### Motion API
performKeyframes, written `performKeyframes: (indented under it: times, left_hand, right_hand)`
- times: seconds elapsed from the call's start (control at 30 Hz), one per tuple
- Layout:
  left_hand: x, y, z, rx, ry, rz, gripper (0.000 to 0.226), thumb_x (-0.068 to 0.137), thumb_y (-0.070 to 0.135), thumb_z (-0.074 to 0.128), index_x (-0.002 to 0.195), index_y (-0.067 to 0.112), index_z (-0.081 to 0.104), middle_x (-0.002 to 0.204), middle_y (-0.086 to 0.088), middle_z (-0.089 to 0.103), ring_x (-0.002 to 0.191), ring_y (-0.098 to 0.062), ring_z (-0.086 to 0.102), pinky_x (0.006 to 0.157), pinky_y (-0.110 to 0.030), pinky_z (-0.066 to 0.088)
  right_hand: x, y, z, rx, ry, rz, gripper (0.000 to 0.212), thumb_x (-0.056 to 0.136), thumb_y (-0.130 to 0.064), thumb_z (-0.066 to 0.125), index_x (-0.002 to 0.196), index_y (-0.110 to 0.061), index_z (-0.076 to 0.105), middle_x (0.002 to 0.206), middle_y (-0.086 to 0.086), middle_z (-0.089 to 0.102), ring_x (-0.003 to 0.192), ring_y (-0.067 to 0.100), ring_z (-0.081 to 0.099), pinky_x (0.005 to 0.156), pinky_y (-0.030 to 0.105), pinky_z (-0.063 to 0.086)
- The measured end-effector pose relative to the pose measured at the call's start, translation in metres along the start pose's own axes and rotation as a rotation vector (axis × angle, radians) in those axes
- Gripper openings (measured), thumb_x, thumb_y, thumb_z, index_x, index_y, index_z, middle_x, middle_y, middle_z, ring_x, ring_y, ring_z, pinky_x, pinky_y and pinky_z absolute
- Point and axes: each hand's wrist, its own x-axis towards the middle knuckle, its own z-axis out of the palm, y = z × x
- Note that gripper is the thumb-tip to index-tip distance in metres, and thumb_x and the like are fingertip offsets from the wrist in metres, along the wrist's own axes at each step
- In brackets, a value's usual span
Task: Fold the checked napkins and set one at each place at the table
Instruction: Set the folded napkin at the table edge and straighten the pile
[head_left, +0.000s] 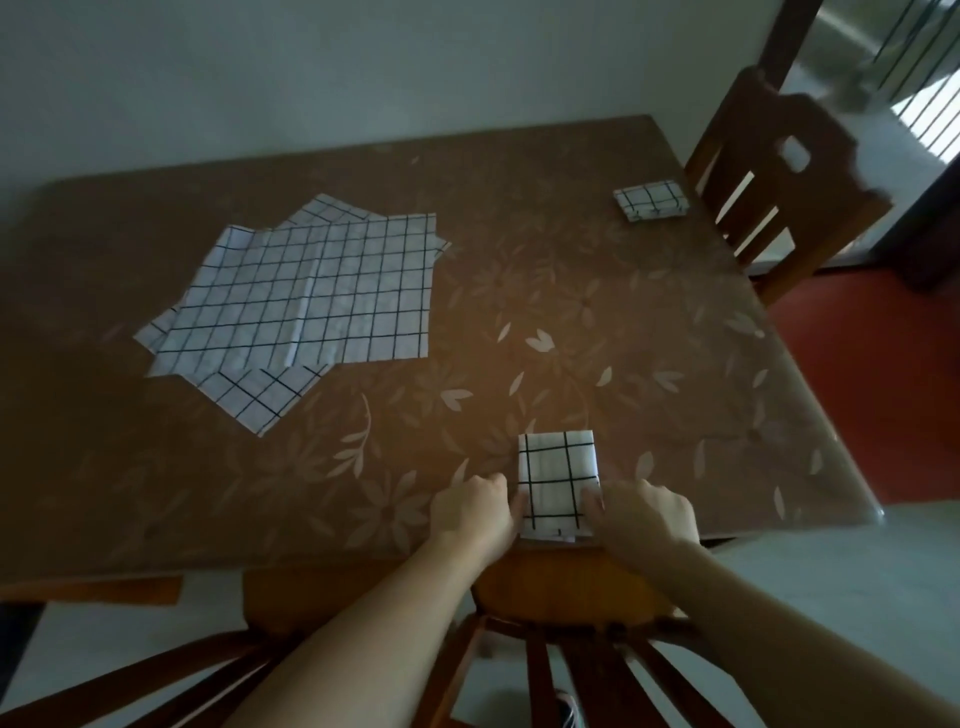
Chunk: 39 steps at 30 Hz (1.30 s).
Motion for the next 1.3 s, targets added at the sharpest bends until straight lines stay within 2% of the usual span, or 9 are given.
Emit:
performKeyframes:
  times: [0.13,0.27,0.33,0.43,0.5,0.6,0.73,1.0,1.3]
  left_hand:
    - [-0.017,-0.041,-0.038,0.031,0.118,-0.029,0.033,0.098,0.047,0.041,0.111,0.019,0.052,0.103,-0.002,0.063,0.089,-0.022,0.064,0.072,-0.036,0.053]
    - [-0.046,-0.111,-0.092,-0.027,0.261,-0.056,0.029,0.094,0.039,0.052,0.118,0.024,0.05,0.115,0.003,0.057,0.1,-0.018,0.057,0.08,-0.034,0.052]
    - [-0.068,-0.15,-0.117,-0.017,0.316,-0.052,0.031,0.092,0.038,0.054,0.119,0.023,0.052,0.119,0.004,0.056,0.104,-0.016,0.055,0.083,-0.033,0.051]
    - [-0.105,-0.209,-0.144,0.008,0.391,-0.069,0.043,0.092,0.041,0.052,0.13,0.024,0.047,0.126,0.002,0.056,0.112,-0.019,0.054,0.088,-0.037,0.05]
    - [-0.132,-0.247,-0.155,0.029,0.417,-0.078,0.049,0.092,0.044,0.051,0.135,0.025,0.041,0.131,0.0,0.054,0.116,-0.021,0.052,0.09,-0.038,0.049]
    - [-0.166,-0.299,-0.169,0.035,0.458,-0.084,0.054,0.09,0.051,0.051,0.136,0.025,0.04,0.138,0.0,0.05,0.125,-0.023,0.046,0.097,-0.04,0.045]
    - [-0.182,-0.359,-0.188,0.034,0.484,-0.093,0.061,0.089,0.056,0.051,0.14,0.025,0.039,0.143,0.0,0.046,0.131,-0.024,0.041,0.103,-0.043,0.038]
    - [-0.113,-0.42,-0.203,0.035,0.475,-0.064,0.071,0.085,0.062,0.051,0.144,0.026,0.035,0.146,0.001,0.043,0.133,-0.023,0.041,0.103,-0.043,0.037]
    - [0.071,-0.443,-0.191,0.083,0.393,0.01,0.062,0.09,0.046,0.054,0.145,0.024,0.036,0.149,0.0,0.039,0.135,-0.023,0.037,0.103,-0.041,0.04]
  right_hand:
    - [-0.014,-0.011,-0.038,-0.179,0.092,-0.009,0.037,0.095,-0.048,0.029,0.086,-0.029,0.059,0.074,-0.01,0.057,0.06,0.011,0.052,0.053,0.026,0.041]
    - [-0.036,-0.056,-0.084,-0.117,0.304,-0.029,0.04,0.098,-0.054,0.029,0.076,-0.032,0.053,0.068,-0.012,0.062,0.06,0.008,0.063,0.055,0.025,0.052]
    - [-0.049,-0.092,-0.103,-0.182,0.341,-0.132,0.034,0.099,-0.05,0.029,0.101,-0.036,0.061,0.085,-0.011,0.07,0.072,0.01,0.068,0.057,0.026,0.054]
    - [-0.071,-0.158,-0.118,-0.151,0.331,-0.205,0.053,0.093,-0.056,0.031,0.139,-0.032,0.043,0.134,-0.006,0.057,0.116,0.019,0.059,0.091,0.035,0.05]
    - [-0.089,-0.205,-0.122,-0.184,0.368,-0.203,0.053,0.09,-0.062,0.038,0.135,-0.035,0.046,0.14,-0.007,0.052,0.127,0.019,0.05,0.102,0.037,0.041]
    - [-0.107,-0.268,-0.12,-0.165,0.403,-0.228,0.052,0.088,-0.065,0.04,0.129,-0.034,0.05,0.138,-0.006,0.053,0.127,0.02,0.047,0.102,0.041,0.037]
    - [-0.114,-0.325,-0.12,-0.131,0.426,-0.259,0.057,0.09,-0.062,0.039,0.138,-0.03,0.044,0.144,-0.005,0.047,0.134,0.019,0.041,0.107,0.043,0.034]
    - [-0.038,-0.36,-0.118,-0.149,0.407,-0.245,0.068,0.088,-0.068,0.04,0.143,-0.03,0.034,0.149,-0.002,0.04,0.137,0.022,0.037,0.107,0.047,0.034]
    - [0.143,-0.369,-0.082,-0.118,0.313,-0.206,0.075,0.086,-0.072,0.038,0.146,-0.027,0.03,0.151,0.001,0.037,0.138,0.025,0.035,0.107,0.049,0.034]
